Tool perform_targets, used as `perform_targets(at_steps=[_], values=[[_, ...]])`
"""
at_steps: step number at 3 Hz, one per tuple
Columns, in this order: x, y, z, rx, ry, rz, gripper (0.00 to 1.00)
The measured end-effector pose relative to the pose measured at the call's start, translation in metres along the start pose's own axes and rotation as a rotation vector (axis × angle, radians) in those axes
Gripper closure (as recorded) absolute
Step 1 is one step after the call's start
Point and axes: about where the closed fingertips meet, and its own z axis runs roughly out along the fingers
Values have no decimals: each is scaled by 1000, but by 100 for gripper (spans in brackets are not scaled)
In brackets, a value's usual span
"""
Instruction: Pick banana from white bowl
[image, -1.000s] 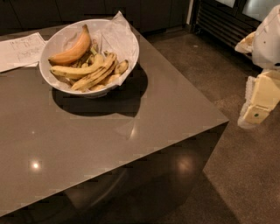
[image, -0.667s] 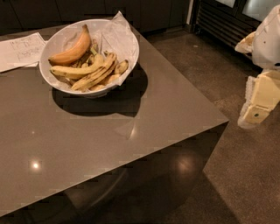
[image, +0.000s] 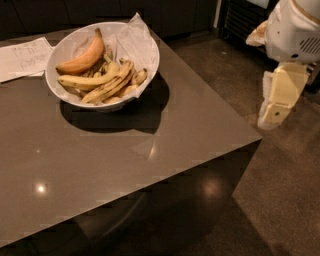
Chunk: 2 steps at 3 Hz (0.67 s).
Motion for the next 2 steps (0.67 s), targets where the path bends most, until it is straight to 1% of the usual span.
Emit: perform_targets(at_steps=[1, 2], values=[[-34, -16, 1, 1, 1, -115, 0], [-38, -18, -1, 16, -7, -117, 0]])
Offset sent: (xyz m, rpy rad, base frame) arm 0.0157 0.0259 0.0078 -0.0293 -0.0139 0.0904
